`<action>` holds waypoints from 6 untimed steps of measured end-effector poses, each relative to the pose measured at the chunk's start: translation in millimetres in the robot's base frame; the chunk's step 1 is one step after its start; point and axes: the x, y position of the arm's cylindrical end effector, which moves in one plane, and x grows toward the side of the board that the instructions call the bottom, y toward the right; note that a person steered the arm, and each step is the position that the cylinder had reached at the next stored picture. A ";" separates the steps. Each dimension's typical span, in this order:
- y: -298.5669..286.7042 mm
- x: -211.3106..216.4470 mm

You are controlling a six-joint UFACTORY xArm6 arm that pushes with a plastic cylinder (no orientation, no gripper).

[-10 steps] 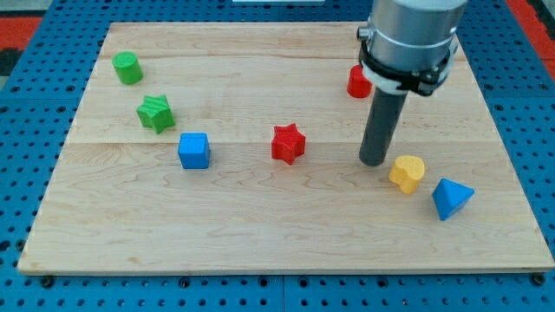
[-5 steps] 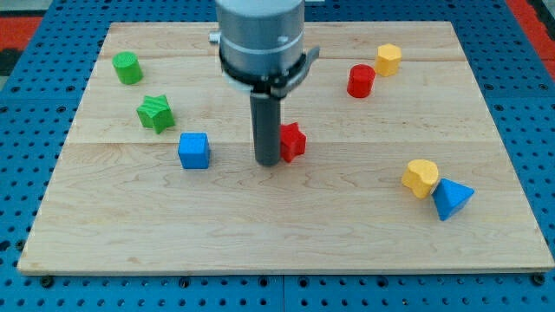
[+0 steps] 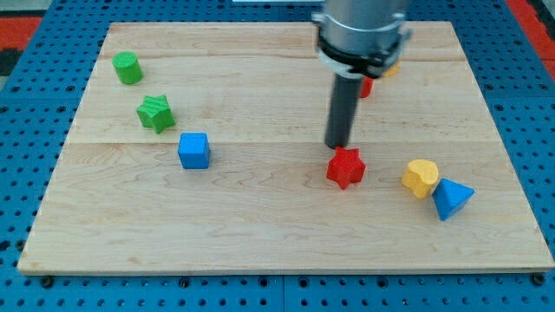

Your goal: Push the red star into the yellow heart

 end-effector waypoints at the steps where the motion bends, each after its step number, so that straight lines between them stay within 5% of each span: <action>1: -43.5 27.4; 2: 14.6 71.5; 3: 17.8 71.1; 4: 5.3 18.8; 6: 66.4 68.3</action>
